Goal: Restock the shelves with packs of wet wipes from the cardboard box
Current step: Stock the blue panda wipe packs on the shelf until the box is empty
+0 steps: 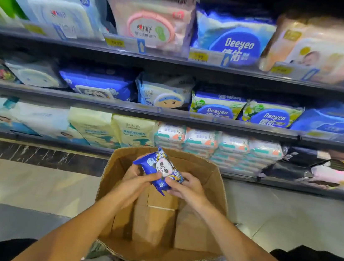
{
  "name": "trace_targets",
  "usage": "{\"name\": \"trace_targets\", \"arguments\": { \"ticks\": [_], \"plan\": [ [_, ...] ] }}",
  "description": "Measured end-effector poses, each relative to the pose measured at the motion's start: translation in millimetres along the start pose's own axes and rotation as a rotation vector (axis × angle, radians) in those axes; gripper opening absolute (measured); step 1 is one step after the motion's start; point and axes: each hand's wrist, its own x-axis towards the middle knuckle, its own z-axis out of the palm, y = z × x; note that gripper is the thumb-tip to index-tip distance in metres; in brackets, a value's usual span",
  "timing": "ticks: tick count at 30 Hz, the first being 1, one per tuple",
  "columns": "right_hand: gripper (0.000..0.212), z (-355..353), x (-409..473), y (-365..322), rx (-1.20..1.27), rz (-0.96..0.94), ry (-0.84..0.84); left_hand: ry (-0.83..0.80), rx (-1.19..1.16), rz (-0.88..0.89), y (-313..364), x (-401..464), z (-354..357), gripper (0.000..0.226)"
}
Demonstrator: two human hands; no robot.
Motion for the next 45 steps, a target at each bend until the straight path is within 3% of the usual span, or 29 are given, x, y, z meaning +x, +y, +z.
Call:
{"name": "trace_targets", "arguments": {
  "ticks": [3,7,10,13,17,20,25,29,32,36,45],
  "plan": [
    [0.057,-8,-24,-26,-0.124,-0.027,-0.048,0.015,0.093,0.037,29,-13,18,0.063],
    [0.073,-27,-58,-89,-0.371,-0.224,-0.036,-0.065,0.297,0.031,74,-22,39,0.082],
    [0.089,-37,-81,-138,-0.435,-0.384,-0.11,-0.194,0.572,0.069,111,-30,62,0.058],
    [0.068,-37,-110,-183,-0.635,-0.511,-0.122,-0.258,0.664,0.191,150,-40,87,0.054],
    [0.048,-38,-145,-232,-0.528,-0.725,0.016,-0.154,0.539,0.404,195,-61,115,0.048],
    [0.05,-40,-164,-267,-0.416,-0.849,0.114,-0.152,0.494,0.535,223,-75,135,0.056],
    [0.05,-43,-207,-337,-0.494,-1.014,0.174,-0.051,0.371,0.75,296,-82,173,0.058],
    [0.043,-38,-228,-384,-0.45,-1.149,0.292,-0.052,0.463,0.855,359,-91,209,0.045],
    [0.038,-29,-230,-416,-0.257,-1.208,0.332,-0.037,0.496,0.972,398,-88,233,0.039],
    [0.025,-22,-219,-450,-0.174,-1.253,0.345,0.027,0.554,1.072,429,-69,252,0.034],
    [0.037,-54,-169,-499,-0.155,-1.296,0.484,0.104,0.688,1.148,454,0,287,0.052]
  ]
}}
